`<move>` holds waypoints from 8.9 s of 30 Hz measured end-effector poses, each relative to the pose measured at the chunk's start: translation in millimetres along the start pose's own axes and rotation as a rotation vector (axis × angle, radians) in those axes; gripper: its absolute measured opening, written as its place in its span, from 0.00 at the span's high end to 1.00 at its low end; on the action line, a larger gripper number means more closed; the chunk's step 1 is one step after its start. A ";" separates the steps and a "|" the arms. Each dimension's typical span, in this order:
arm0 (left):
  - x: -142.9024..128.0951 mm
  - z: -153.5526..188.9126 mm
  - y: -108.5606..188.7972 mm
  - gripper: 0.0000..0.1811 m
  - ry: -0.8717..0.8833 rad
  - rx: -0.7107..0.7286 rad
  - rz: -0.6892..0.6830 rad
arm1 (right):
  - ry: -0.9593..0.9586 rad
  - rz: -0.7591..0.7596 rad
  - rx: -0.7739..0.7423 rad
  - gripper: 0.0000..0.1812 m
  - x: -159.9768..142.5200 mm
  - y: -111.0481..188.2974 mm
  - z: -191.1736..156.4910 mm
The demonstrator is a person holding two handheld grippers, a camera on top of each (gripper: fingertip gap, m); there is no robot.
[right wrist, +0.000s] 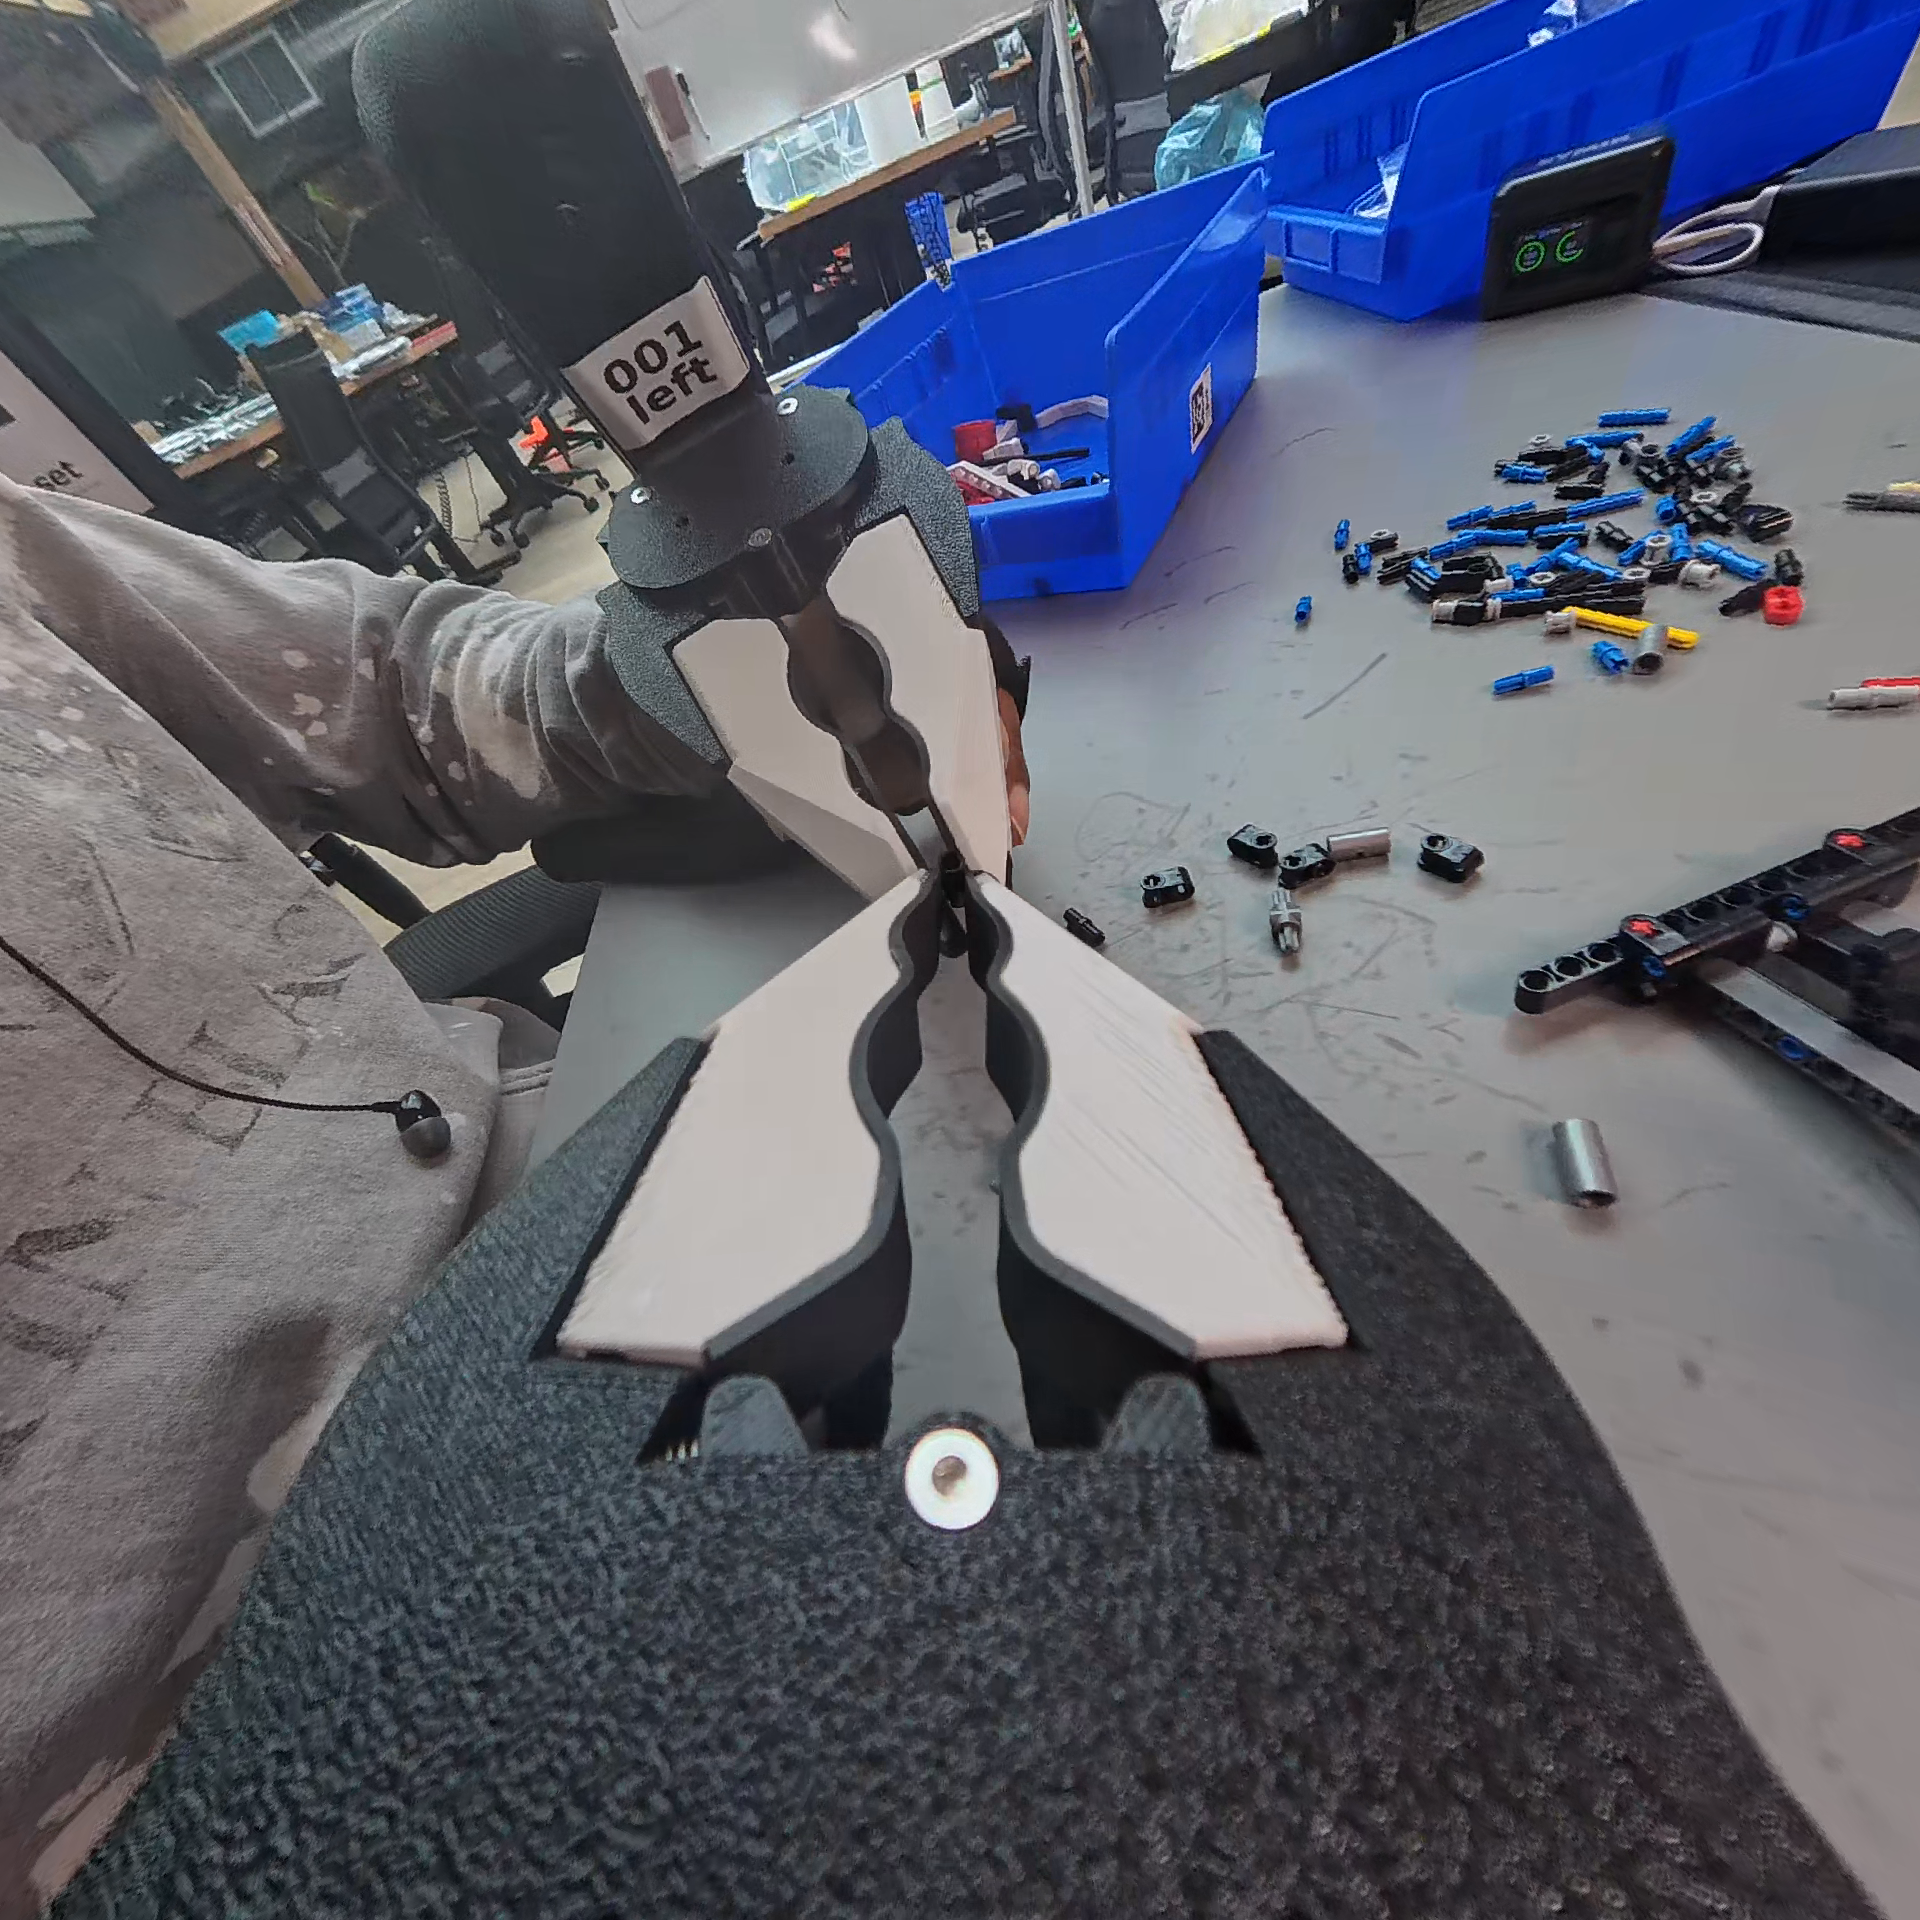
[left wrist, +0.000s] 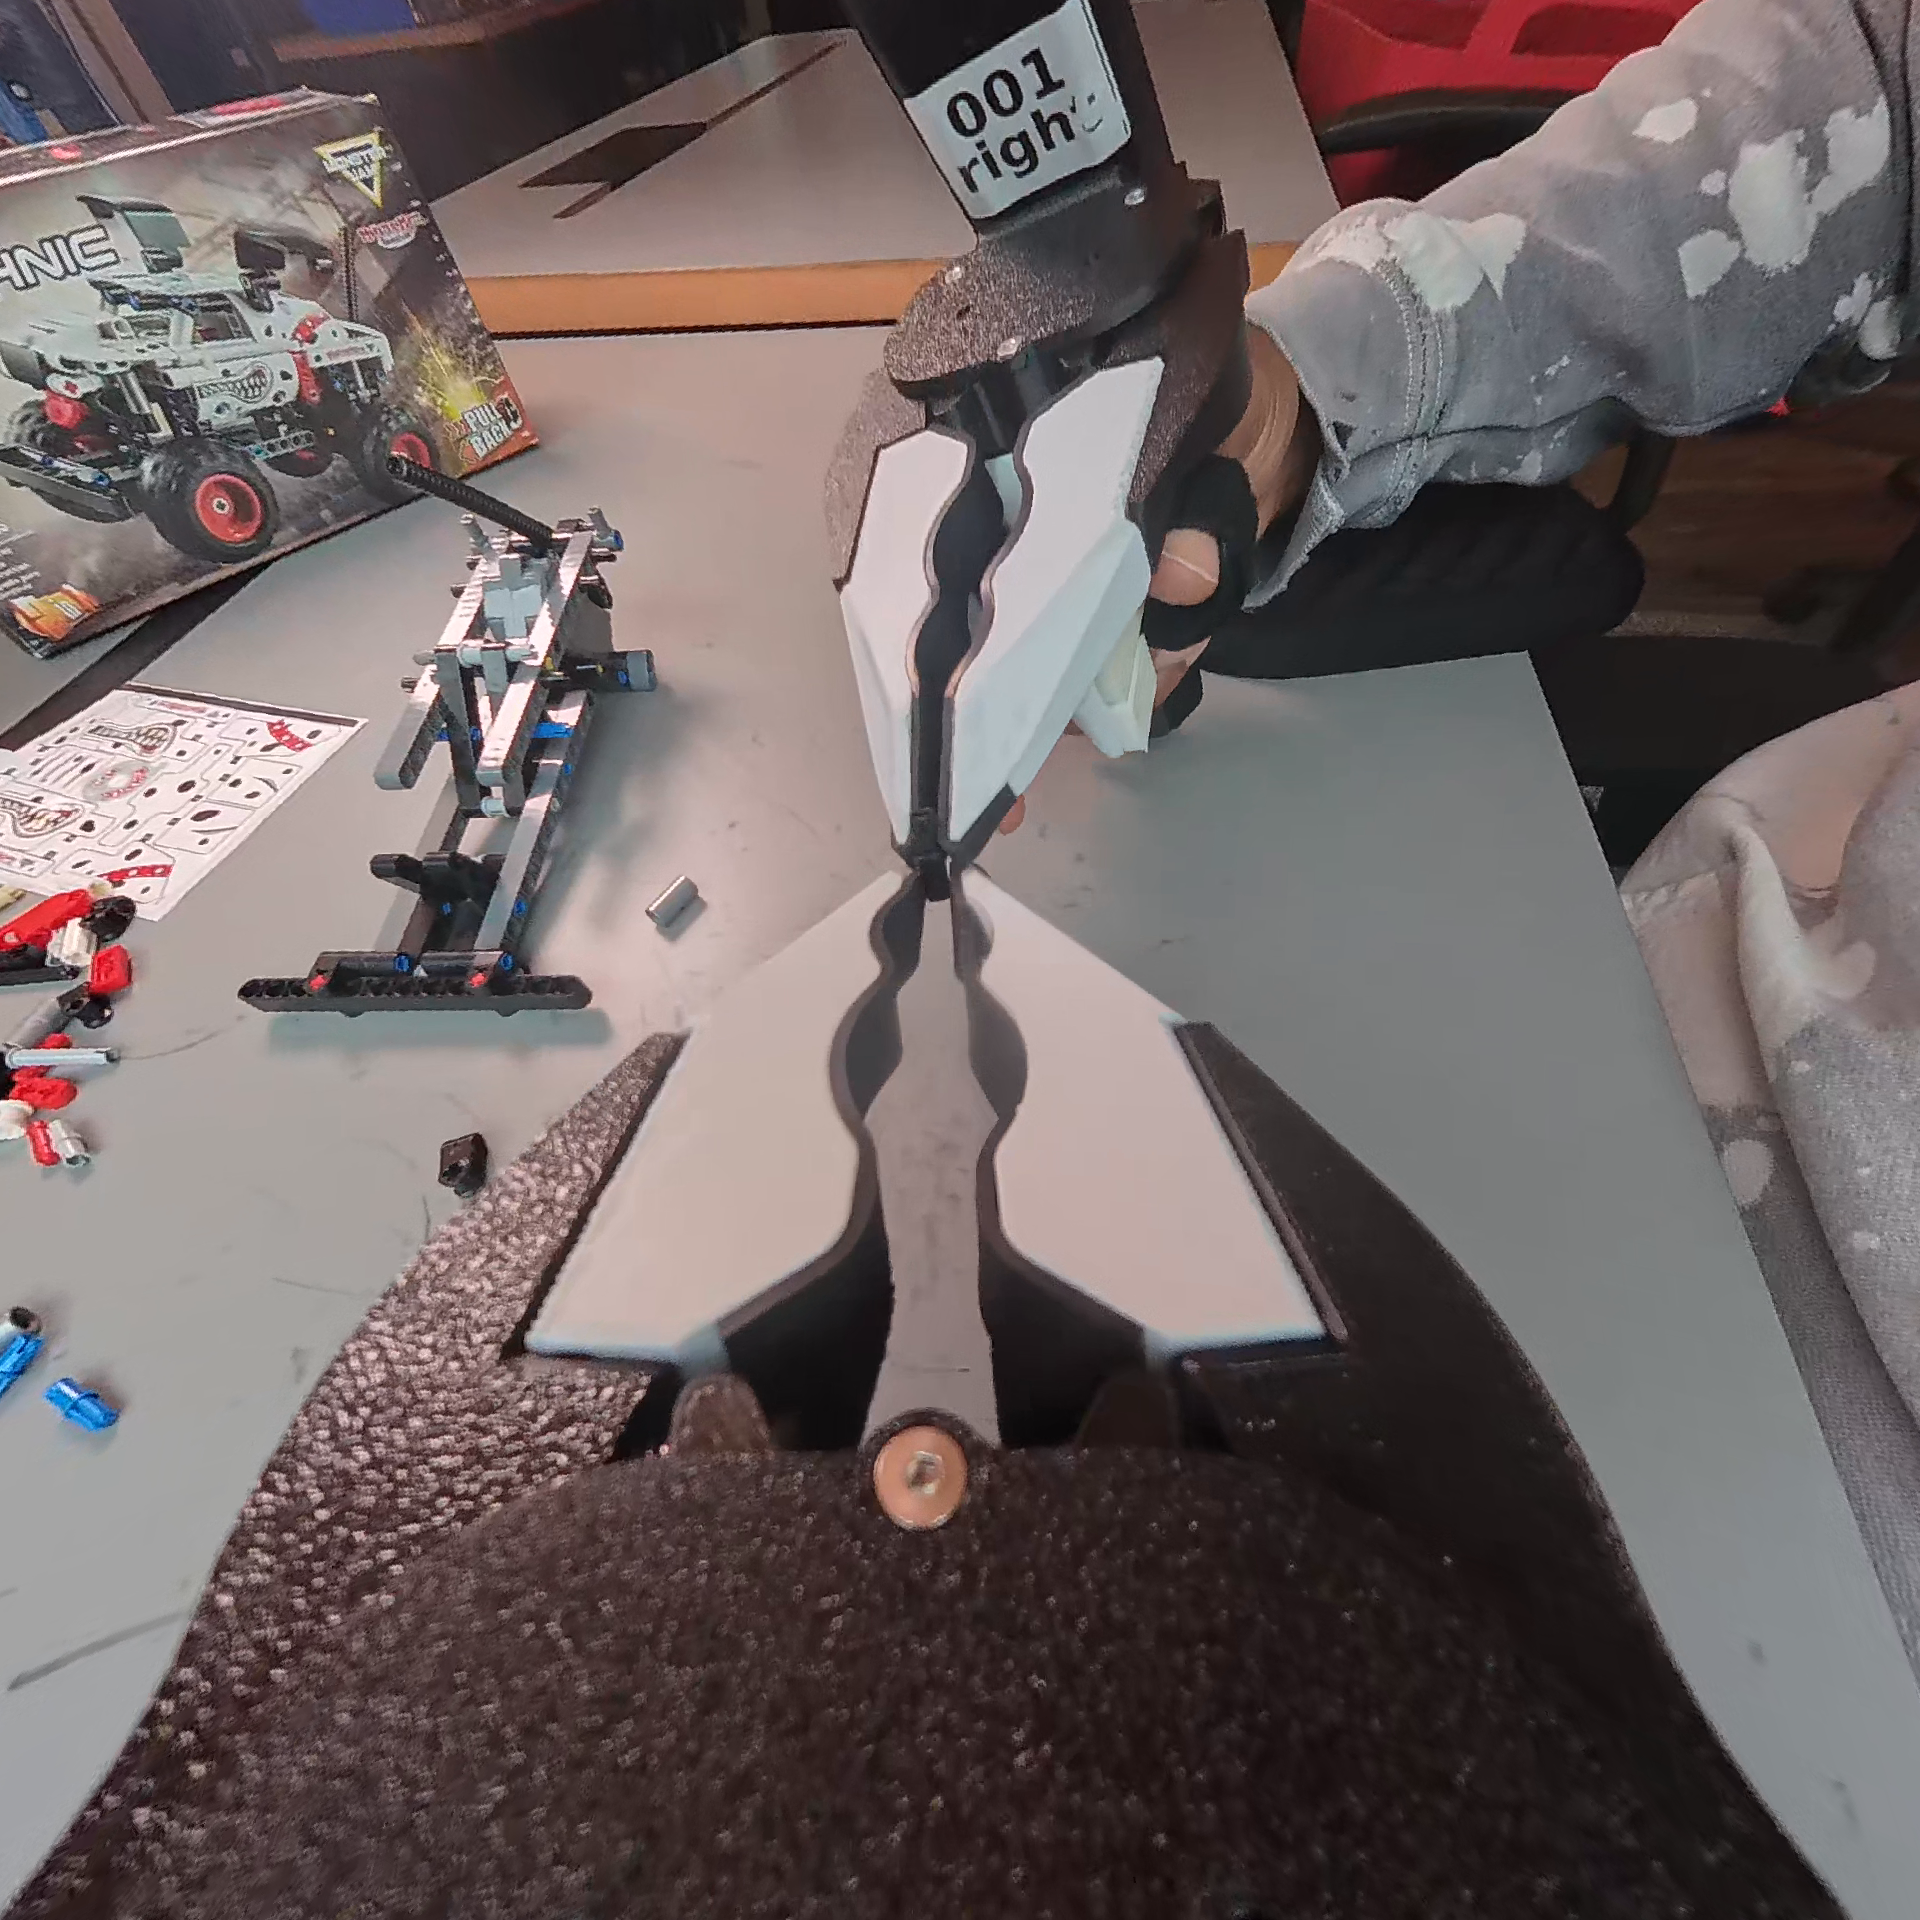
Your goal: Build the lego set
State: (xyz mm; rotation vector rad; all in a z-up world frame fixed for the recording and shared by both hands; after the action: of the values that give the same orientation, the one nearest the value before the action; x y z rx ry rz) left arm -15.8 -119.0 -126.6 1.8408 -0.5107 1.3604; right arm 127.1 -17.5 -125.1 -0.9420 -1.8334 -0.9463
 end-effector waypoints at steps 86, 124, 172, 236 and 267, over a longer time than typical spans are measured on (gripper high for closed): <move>-26.2 20.2 -38.4 0.81 -0.052 -0.141 -0.392 | 0.230 -0.885 -0.064 0.98 -2.0 -36.5 -3.5; -29.0 18.1 -34.4 0.97 0.004 -0.094 -0.412 | 0.275 -0.934 -0.063 0.98 2.2 -41.2 -3.4; -31.8 -19.1 -41.4 0.96 0.048 -0.256 -0.396 | 0.971 -1.151 0.136 0.98 7.8 -53.6 -5.4; -31.4 -28.4 -45.0 0.97 0.110 -0.269 -0.408 | 0.544 -0.833 -0.226 1.00 -2.1 -31.1 -1.9; -46.7 -93.3 50.4 0.92 0.253 0.133 -0.253 | 0.361 -0.084 -0.414 0.92 20.5 42.3 68.1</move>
State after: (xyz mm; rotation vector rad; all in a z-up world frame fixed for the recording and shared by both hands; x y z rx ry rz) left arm -125.2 -83.6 -140.7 1.7358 -0.0555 1.4514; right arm 133.8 64.9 -120.8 -0.8694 -1.4056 -1.4819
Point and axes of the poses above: each gripper's, where its closed fingertips meet, y back along the fingers, x out of its top, z = x × y across the jaws, the point moved 10 cm from there along y, back along the fingers, and after that the axes turned 3 degrees about -y, right-handed, at the moved point
